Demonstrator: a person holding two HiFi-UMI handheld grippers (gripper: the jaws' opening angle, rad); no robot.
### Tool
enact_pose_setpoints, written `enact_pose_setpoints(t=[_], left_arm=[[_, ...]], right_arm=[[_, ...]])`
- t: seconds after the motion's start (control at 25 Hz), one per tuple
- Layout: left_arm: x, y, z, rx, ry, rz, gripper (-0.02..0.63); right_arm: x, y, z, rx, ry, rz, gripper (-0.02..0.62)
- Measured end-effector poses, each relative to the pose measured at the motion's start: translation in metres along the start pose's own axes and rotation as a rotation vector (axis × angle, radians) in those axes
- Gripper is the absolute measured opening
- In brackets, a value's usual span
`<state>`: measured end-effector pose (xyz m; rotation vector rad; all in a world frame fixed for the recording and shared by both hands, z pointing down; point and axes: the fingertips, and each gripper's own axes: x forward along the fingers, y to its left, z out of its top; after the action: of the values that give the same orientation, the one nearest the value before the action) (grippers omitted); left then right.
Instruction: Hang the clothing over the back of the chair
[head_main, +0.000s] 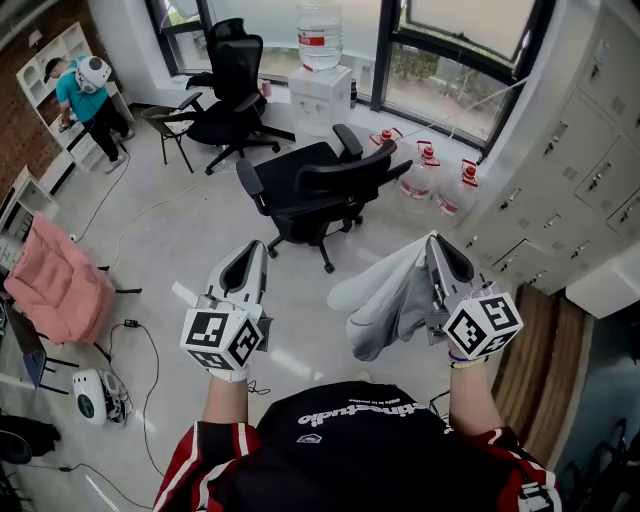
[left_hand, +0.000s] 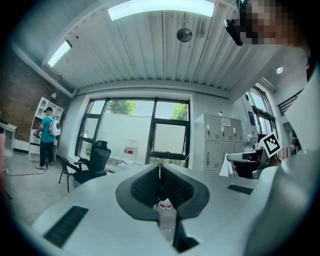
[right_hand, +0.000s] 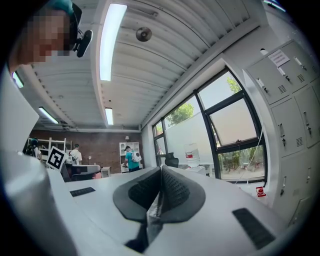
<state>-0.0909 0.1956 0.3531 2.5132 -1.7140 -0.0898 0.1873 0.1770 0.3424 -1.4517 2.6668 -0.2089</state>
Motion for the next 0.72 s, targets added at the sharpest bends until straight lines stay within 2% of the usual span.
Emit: enact_pose_setpoints(t=[0.44, 0.72], left_arm=[[-0.019, 0.005, -0.010, -0.008, 0.001, -0.048, 0.026], [-0.027, 0.011, -0.018, -0.028, 0.013, -0.049, 0.026]], right_arm=[[-0.016, 0.010, -0.013, 0.027, 0.001, -0.073, 0.020], [-0.021, 0.011, -0.009, 0.021, -0.001, -0.095, 0.020]])
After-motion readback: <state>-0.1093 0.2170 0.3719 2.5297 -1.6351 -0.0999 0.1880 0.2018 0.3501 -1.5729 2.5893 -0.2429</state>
